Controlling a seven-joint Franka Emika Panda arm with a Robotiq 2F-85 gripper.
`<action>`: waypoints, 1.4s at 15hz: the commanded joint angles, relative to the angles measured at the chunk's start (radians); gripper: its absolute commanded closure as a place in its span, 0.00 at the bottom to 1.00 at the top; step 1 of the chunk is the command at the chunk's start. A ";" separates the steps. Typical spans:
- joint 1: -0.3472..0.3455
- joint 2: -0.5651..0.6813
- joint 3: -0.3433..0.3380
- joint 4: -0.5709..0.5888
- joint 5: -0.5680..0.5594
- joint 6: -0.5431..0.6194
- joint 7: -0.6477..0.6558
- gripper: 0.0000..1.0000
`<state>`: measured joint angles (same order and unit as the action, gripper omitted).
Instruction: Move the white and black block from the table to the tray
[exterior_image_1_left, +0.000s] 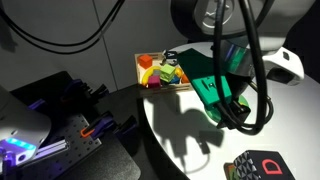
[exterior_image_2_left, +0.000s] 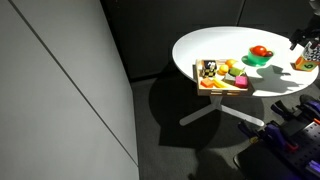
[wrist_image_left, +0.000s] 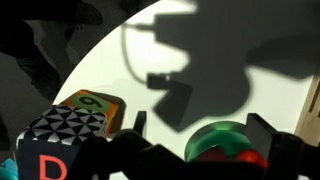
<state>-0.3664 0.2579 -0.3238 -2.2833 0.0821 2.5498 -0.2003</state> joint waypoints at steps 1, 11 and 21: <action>0.004 0.061 -0.029 0.077 -0.068 0.026 0.100 0.00; -0.007 0.203 -0.095 0.225 -0.159 0.027 0.231 0.00; 0.006 0.314 -0.160 0.317 -0.212 0.065 0.302 0.00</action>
<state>-0.3671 0.5371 -0.4621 -2.0036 -0.0774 2.5968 0.0538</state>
